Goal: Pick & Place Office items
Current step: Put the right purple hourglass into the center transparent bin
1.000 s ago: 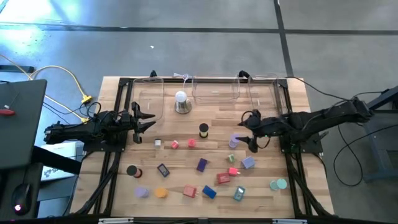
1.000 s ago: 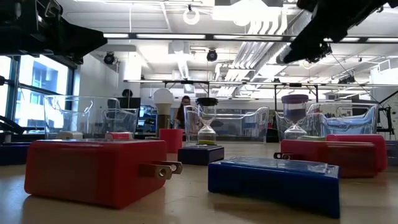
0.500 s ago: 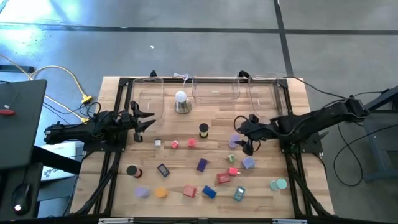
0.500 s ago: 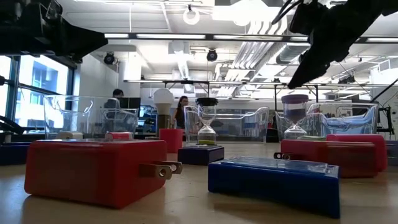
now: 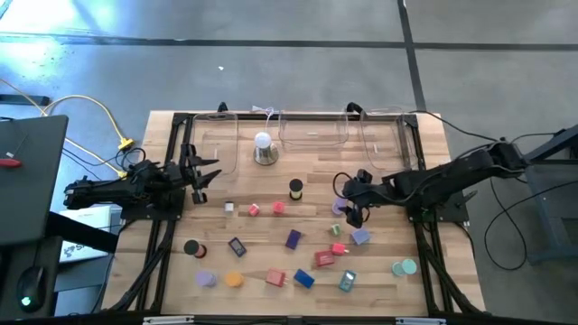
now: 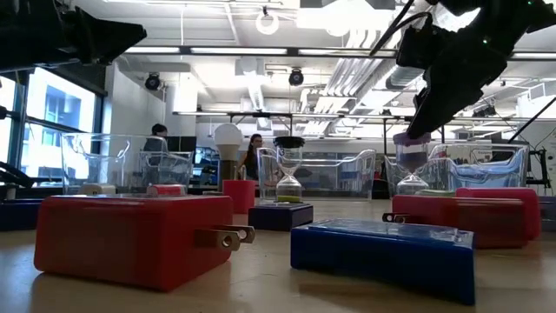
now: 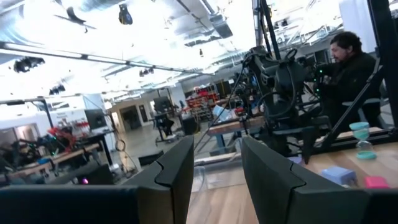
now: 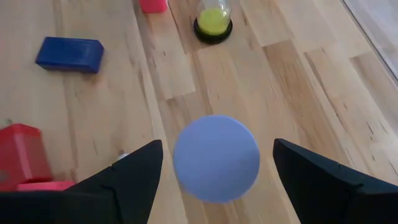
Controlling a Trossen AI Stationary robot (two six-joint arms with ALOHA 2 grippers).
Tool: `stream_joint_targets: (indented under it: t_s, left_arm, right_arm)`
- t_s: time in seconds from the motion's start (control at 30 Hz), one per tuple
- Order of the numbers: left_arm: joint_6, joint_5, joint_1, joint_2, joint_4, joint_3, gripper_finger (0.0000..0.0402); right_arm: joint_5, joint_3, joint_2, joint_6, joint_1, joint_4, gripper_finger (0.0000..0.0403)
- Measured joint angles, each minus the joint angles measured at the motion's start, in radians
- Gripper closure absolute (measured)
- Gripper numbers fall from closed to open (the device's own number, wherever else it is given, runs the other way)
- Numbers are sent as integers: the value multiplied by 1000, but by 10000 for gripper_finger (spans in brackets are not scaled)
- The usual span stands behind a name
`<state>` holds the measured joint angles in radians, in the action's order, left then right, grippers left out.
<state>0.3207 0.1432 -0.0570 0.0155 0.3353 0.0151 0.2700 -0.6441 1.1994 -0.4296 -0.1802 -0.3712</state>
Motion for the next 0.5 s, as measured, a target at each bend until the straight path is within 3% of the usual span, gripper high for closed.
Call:
stream_joint_targets:
  t_s: [0.5]
  left_arm:
    - [49,1,0,0,59,0,271]
  right_arm:
    - [8,0,16,-64,-1,-7,109]
